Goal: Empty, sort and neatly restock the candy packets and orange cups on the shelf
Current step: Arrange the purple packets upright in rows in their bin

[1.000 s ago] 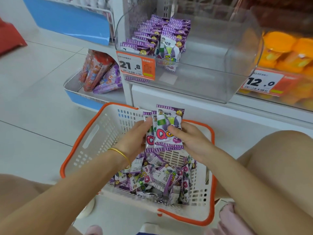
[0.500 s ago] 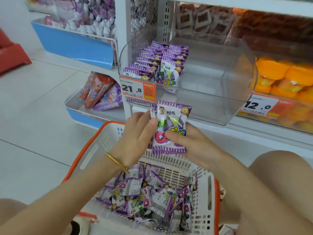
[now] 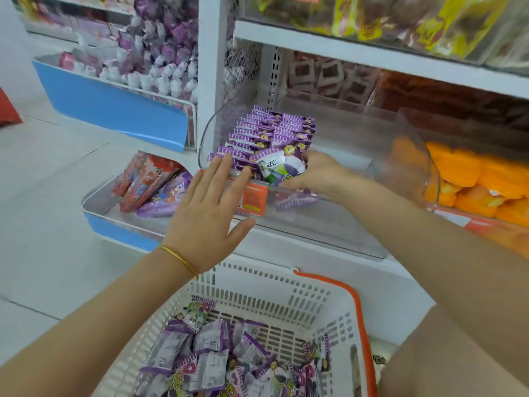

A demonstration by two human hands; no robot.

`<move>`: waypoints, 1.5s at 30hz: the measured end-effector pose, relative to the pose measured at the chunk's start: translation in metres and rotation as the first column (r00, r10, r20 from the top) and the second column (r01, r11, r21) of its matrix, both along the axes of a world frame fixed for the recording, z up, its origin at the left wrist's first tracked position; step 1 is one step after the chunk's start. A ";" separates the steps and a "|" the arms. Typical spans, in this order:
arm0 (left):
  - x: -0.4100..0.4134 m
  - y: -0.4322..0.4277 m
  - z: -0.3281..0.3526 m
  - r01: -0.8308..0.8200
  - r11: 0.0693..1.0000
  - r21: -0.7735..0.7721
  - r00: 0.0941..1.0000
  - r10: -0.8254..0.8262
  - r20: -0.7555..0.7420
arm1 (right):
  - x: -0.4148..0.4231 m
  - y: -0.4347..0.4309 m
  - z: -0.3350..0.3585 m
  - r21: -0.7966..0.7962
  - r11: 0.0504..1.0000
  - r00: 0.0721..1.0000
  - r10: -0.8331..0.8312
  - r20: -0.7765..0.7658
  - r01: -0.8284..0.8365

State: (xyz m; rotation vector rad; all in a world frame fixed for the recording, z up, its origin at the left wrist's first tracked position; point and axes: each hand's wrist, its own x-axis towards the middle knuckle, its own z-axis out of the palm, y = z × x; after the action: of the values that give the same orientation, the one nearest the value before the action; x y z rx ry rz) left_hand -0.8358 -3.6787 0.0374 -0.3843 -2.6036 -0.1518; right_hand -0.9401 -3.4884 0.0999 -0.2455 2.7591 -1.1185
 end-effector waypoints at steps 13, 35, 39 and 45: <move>0.001 -0.003 0.003 0.026 1.000 0.003 0.999 -0.026 0.038 | -0.009 0.003 -0.007 -0.150 0.970 0.945 -0.139 0.296 0.190; 0.051 0.021 -0.011 0.234 0.969 0.072 0.972 -0.233 -0.029 | 0.129 0.040 0.020 -0.460 0.888 0.998 -0.020 -0.054 -0.007; 0.072 0.024 -0.058 0.278 0.961 -0.012 0.931 -0.266 0.250 | 0.133 0.051 -0.106 -0.027 0.995 0.905 0.097 0.414 -0.095; 0.087 0.020 -0.094 0.249 0.969 -0.008 0.871 -0.220 0.438 | 0.140 0.077 -0.271 0.373 0.832 0.697 0.023 0.716 -0.410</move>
State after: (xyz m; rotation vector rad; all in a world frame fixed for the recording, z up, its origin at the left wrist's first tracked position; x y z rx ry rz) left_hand -0.7489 -3.6585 -0.0569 -0.7705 -2.9979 -0.2636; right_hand -0.8000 -3.4118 -0.1711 -0.0663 2.1333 -0.2663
